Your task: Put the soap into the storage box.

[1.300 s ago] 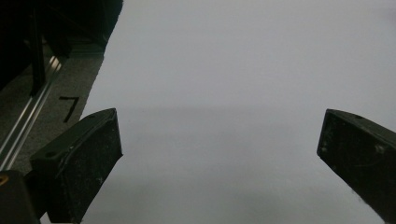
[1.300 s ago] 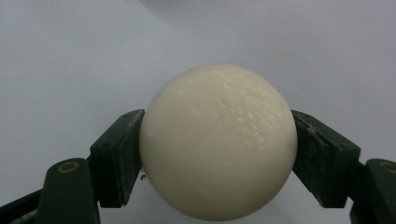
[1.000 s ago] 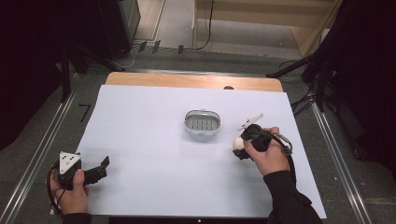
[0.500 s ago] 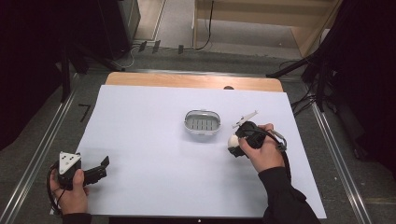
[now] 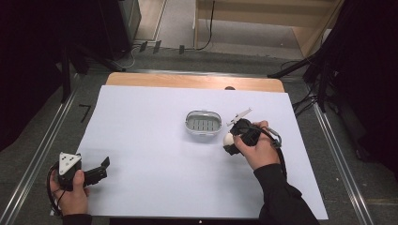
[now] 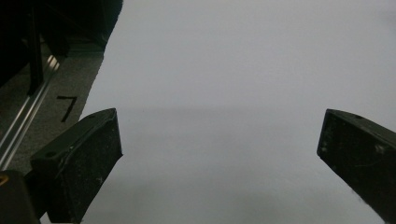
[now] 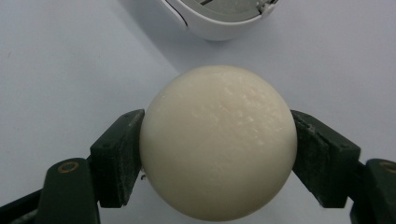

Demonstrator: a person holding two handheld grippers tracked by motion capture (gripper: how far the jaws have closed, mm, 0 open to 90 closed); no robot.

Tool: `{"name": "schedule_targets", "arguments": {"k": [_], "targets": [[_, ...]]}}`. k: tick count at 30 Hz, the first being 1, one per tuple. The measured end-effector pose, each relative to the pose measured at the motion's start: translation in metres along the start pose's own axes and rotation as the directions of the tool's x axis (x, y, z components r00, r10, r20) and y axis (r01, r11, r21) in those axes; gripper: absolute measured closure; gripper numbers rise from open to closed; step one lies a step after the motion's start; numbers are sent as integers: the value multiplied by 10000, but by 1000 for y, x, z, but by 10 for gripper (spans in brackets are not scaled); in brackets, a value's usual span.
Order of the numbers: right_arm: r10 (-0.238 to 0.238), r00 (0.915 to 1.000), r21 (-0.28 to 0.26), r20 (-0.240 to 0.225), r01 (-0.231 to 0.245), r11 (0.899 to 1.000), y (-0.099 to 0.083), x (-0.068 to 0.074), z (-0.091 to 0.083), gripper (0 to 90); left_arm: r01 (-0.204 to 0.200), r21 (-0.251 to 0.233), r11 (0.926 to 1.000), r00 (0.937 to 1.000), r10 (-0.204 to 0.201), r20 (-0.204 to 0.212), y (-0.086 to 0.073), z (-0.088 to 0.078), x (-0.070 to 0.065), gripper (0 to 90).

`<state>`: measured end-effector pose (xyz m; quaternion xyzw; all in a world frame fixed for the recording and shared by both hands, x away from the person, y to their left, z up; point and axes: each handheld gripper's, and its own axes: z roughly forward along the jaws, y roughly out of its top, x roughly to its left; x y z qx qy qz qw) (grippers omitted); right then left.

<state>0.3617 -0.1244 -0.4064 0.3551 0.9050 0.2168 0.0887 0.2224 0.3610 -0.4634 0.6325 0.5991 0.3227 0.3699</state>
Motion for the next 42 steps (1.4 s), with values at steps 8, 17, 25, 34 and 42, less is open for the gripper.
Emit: {"name": "schedule_targets", "arguments": {"k": [8,17,25,34,42], "targets": [[-214,9998,-28,-42,213,9998,12,4,0,247,16,-7,10000,10000,-16,12,0,0,0,1],[-334,9994,27,-8,334,9994,23,7,1,247,13,-5,10000,10000,-13,22,0,0,0,1],[-430,9991,-30,-23,430,9991,30,7,1,247,0,1,10000,10000,0,15,0,0,0,1],[-466,9989,-110,-64,465,9989,39,7,0,247,-14,-24,10000,10000,14,25,0,0,0,1],[-569,9983,-216,-136,566,9982,47,7,-1,247,9,-23,10000,10000,-9,25,0,0,0,1]]}}
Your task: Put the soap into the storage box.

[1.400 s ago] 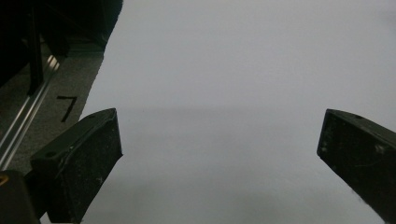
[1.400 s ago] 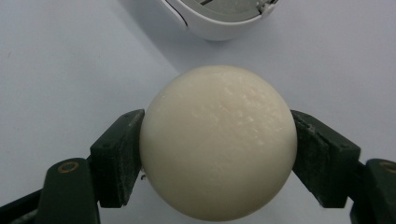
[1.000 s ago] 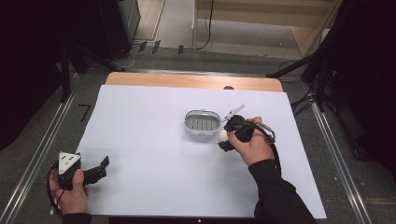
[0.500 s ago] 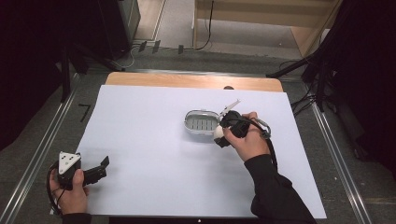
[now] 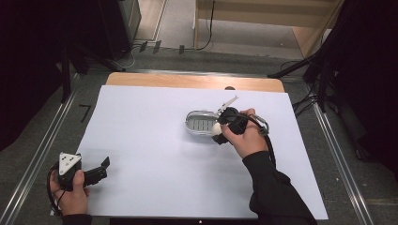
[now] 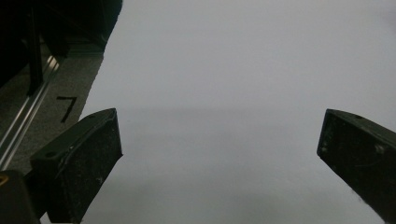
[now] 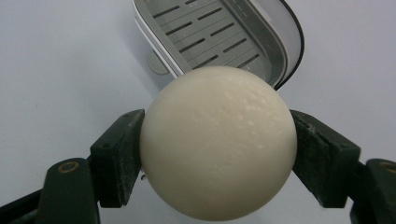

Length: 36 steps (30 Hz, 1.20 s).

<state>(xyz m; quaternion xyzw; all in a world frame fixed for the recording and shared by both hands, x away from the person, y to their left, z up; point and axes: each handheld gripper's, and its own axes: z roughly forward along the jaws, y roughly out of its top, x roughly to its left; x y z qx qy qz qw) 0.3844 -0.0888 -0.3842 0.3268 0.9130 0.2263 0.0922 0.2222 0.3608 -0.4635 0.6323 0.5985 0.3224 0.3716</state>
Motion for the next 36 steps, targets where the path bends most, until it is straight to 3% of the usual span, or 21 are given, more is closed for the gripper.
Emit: {"name": "schedule_targets", "arguments": {"k": [18,36], "targets": [[-31,9999,-201,-142,28,9998,18,1,2,247,1,-10,10000,10000,-1,20,0,0,0,1],[-154,9996,-172,-236,150,9997,38,1,14,247,-25,35,10000,10000,25,29,0,0,0,1]]}}
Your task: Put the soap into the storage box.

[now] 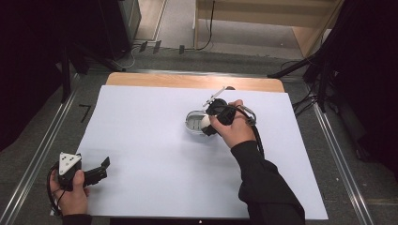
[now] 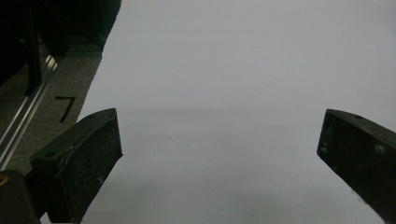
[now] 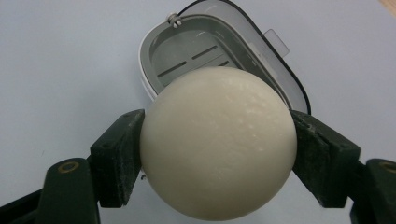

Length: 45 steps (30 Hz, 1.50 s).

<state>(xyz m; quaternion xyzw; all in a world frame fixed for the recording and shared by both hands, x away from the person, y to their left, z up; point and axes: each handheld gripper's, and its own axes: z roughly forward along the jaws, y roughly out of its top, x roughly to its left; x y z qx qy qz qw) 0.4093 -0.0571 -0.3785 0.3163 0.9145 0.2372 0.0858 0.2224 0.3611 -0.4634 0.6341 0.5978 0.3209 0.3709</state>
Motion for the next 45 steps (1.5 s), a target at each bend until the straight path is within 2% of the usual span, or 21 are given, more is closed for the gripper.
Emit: {"name": "schedule_targets", "arguments": {"k": [20,35,41,45], "targets": [[35,10000,256,-42,-34,9997,17,-3,18,247,-12,10,10000,10000,12,22,0,0,0,1],[202,9998,539,-27,-201,9983,19,-5,31,246,-4,16,10000,10000,4,27,0,0,0,1],[304,9995,578,-82,-299,9979,19,-5,31,246,-4,21,10000,10000,4,22,0,0,0,1],[198,9997,651,-120,-189,9977,19,-6,30,246,12,2,10000,10000,-12,39,0,0,0,2]]}}
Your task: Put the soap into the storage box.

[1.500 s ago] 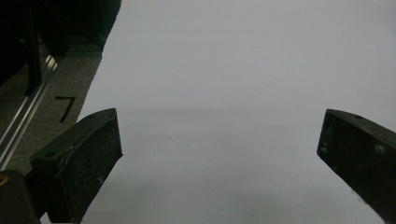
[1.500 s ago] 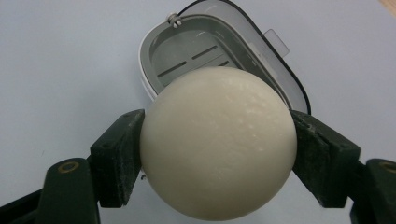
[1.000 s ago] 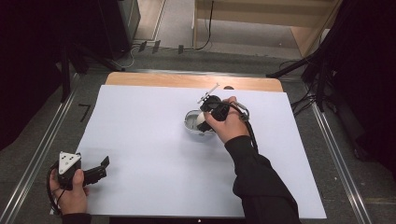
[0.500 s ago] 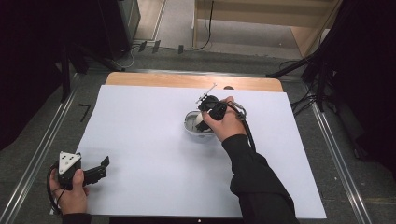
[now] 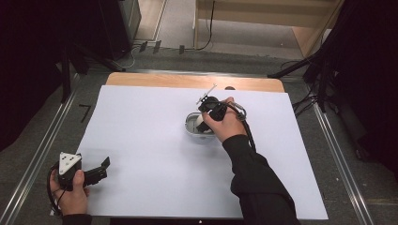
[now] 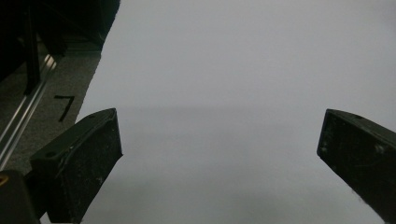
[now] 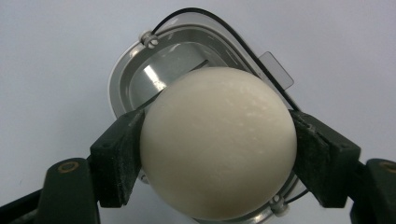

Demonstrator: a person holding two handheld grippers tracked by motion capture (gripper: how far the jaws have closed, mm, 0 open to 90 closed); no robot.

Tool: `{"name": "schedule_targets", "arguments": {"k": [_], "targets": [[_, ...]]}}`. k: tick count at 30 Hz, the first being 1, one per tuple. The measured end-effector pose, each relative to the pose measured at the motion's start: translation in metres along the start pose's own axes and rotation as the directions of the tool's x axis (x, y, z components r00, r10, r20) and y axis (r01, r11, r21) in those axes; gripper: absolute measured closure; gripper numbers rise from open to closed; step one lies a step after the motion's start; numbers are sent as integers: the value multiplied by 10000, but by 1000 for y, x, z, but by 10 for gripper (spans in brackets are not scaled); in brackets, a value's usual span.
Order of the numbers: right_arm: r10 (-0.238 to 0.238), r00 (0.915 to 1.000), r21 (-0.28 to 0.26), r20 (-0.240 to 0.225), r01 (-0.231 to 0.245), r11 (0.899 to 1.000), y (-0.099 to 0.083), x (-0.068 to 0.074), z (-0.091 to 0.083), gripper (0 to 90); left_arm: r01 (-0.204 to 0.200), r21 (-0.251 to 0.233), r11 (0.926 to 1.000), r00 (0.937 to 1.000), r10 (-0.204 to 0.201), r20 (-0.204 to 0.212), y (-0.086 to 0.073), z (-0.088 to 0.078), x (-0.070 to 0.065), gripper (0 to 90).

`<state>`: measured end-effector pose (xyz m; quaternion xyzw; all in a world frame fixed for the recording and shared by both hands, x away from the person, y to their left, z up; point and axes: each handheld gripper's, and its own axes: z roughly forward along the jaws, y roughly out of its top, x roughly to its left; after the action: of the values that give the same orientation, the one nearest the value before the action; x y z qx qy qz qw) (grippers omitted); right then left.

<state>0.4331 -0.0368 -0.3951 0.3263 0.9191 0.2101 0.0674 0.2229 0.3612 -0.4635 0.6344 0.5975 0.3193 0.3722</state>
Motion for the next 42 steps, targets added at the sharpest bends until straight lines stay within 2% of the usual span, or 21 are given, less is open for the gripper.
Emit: {"name": "schedule_targets", "arguments": {"k": [3,6,10,13,16,24,30,32,35,42], "targets": [[126,9997,-60,-204,-128,9999,-1,-1,-4,247,-1,30,10000,10000,1,-12,0,0,0,1],[-58,9995,31,-306,58,10000,-1,1,-7,246,-29,79,10000,10000,29,-41,0,0,0,1],[-75,9996,259,-285,82,9996,-1,3,-2,246,-47,71,10000,10000,47,-34,0,0,0,1],[-3,9992,192,-397,11,9998,-1,2,0,246,4,22,10000,10000,-3,-22,0,0,0,2],[-4,9987,443,-514,27,9990,-2,4,5,246,-33,70,10000,10000,33,-29,0,0,0,1],[223,9995,-46,-233,-224,9997,-4,4,10,245,-20,66,10000,10000,20,-46,0,0,0,1],[573,9984,-315,-37,-573,9979,-7,5,11,245,-23,56,10000,10000,23,-27,0,0,0,1],[768,9969,-239,162,-765,9968,-8,5,13,245,-45,79,10000,10000,46,-49,0,0,0,1],[813,9961,-3,342,-813,9967,-9,5,16,245,-50,76,10000,10000,51,-46,0,0,0,1],[1142,9933,-324,151,-1136,9930,-11,3,8,245,-46,74,10000,10000,46,-53,0,0,-1,1]]}}
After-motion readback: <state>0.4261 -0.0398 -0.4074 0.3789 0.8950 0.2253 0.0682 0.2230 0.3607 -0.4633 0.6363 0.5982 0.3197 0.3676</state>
